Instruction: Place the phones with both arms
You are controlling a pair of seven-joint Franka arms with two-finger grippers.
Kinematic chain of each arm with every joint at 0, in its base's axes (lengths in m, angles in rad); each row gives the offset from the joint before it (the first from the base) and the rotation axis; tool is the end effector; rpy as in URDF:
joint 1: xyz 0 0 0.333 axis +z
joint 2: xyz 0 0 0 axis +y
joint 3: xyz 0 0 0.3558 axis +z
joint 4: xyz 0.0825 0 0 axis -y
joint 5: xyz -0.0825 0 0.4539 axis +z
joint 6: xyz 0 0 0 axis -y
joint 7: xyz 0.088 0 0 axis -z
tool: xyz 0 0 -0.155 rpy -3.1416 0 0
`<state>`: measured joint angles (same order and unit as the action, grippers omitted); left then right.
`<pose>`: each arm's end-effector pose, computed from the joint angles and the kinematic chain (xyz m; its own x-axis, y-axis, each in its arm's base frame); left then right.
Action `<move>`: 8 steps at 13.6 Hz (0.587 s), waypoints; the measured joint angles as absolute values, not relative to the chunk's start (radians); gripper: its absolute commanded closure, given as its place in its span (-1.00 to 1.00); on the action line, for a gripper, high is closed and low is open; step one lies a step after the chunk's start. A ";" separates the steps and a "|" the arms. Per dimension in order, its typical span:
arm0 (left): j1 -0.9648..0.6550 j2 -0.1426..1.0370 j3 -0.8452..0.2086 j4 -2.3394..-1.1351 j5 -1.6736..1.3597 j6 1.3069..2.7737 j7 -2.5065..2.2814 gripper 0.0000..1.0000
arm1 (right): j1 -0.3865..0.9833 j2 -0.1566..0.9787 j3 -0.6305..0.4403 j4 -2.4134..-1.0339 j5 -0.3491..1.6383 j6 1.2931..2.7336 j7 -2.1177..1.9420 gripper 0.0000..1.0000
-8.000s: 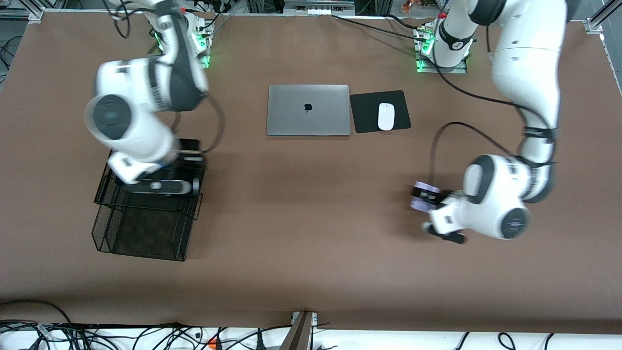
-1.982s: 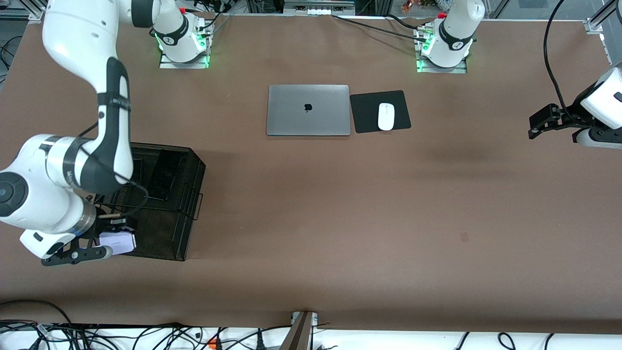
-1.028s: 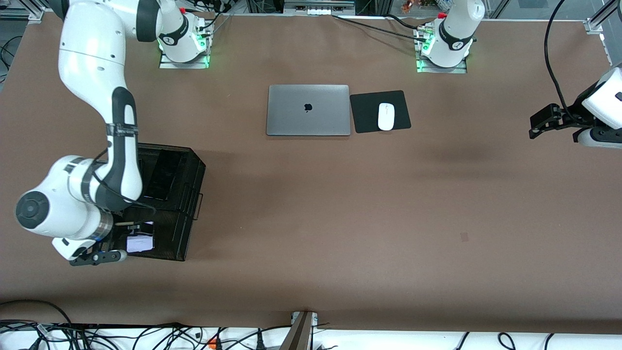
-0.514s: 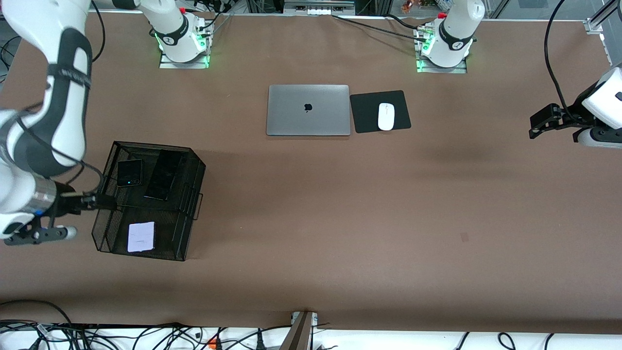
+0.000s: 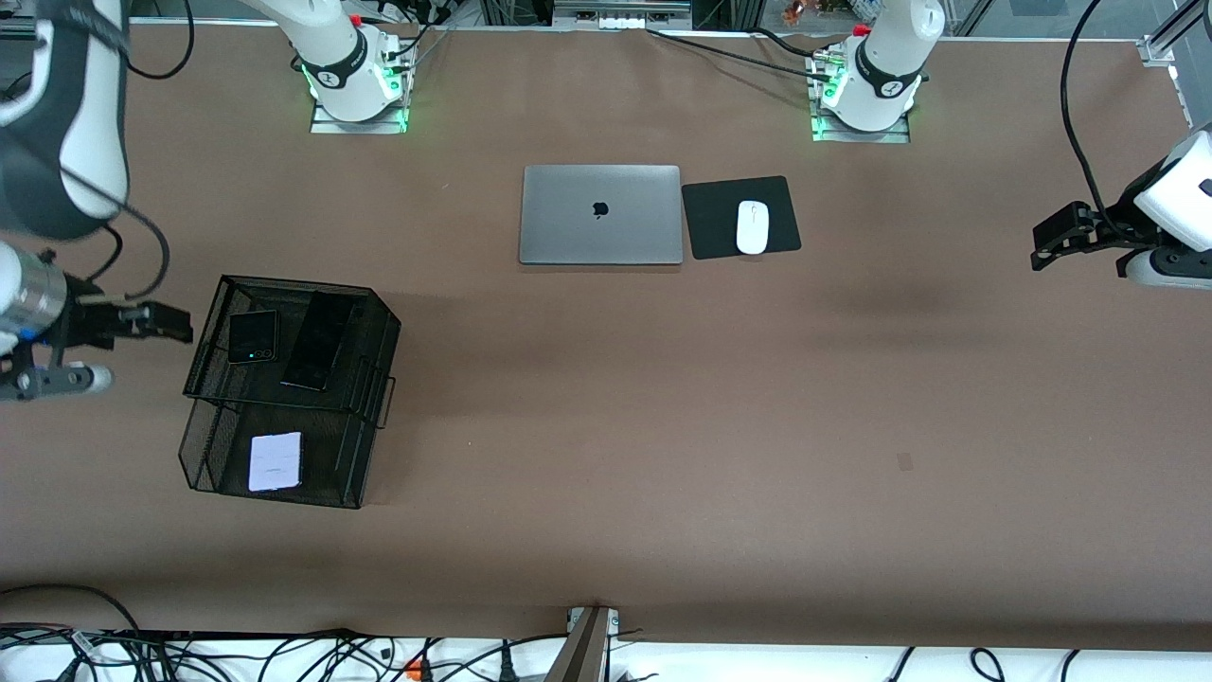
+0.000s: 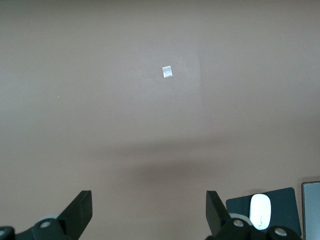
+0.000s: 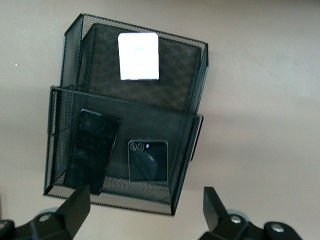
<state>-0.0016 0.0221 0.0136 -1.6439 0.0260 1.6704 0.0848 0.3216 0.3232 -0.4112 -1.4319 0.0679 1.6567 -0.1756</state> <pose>0.6386 0.0114 0.5713 0.9972 -0.0753 0.0021 -0.0752 -0.9968 -0.0264 0.7214 -0.0200 0.4952 0.9926 0.0899 -0.0813 0.0939 -0.9945 0.0467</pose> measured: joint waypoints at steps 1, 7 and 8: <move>-0.002 0.022 0.014 -1.644 0.026 1.670 0.085 -1.00 | 0.281 0.276 -0.352 -1.465 0.047 1.655 -0.144 -1.00; -0.001 0.022 0.014 -1.644 0.026 1.669 0.085 -1.00 | 0.002 0.099 -0.051 -1.551 -0.014 1.568 -0.030 -1.00; -0.001 0.022 0.014 -1.644 0.026 1.668 0.085 -1.00 | -0.008 0.085 -0.039 -1.554 -0.014 1.556 -0.020 -1.00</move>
